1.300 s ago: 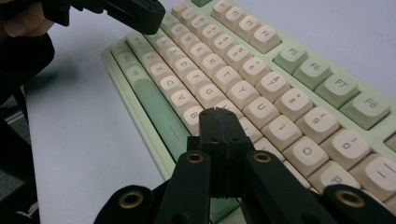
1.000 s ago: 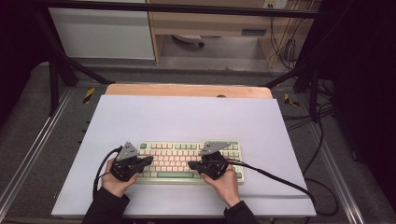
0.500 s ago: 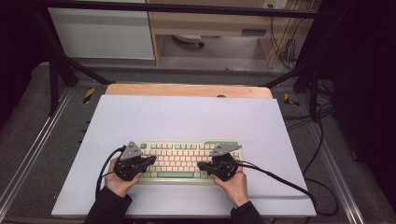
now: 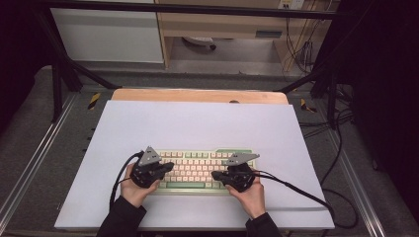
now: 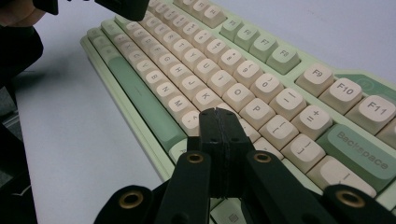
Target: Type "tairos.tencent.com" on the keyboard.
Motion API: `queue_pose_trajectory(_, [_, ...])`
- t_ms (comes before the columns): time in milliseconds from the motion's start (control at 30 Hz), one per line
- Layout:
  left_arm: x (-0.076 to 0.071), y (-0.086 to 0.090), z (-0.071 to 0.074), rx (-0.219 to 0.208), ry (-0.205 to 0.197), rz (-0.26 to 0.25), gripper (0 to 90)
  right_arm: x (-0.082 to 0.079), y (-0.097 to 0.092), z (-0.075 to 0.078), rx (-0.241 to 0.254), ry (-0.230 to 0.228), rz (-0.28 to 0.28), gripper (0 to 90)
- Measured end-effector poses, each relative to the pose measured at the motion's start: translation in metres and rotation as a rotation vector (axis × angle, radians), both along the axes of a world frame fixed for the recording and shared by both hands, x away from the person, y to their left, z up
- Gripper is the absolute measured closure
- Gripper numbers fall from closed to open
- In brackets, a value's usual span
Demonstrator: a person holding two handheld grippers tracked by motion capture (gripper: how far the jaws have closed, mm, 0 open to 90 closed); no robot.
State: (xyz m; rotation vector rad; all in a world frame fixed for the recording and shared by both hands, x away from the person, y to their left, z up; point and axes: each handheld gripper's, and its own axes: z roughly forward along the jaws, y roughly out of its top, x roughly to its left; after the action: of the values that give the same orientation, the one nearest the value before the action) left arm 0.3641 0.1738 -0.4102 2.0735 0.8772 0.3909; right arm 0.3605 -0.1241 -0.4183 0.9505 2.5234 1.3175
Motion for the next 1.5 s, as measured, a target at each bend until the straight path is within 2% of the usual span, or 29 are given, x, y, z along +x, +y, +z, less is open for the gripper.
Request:
queue_pose_trajectory(600, [0.015, -0.026, -0.014, 0.037, 0.026, -0.005, 89.9, -0.001, 0.000, 0.001, 0.005, 0.000, 0.001, 90.0])
queue_pose_trajectory(1167, [0.017, -0.029, -0.021, 0.045, 0.029, -0.011, 89.9, -0.001, 0.000, 0.001, 0.006, 0.002, 0.001, 90.0])
queue_pose_trajectory(1500, [0.011, -0.022, -0.013, 0.030, 0.021, -0.015, 89.9, -0.001, 0.000, 0.001, 0.006, 0.001, 0.002, 90.0])
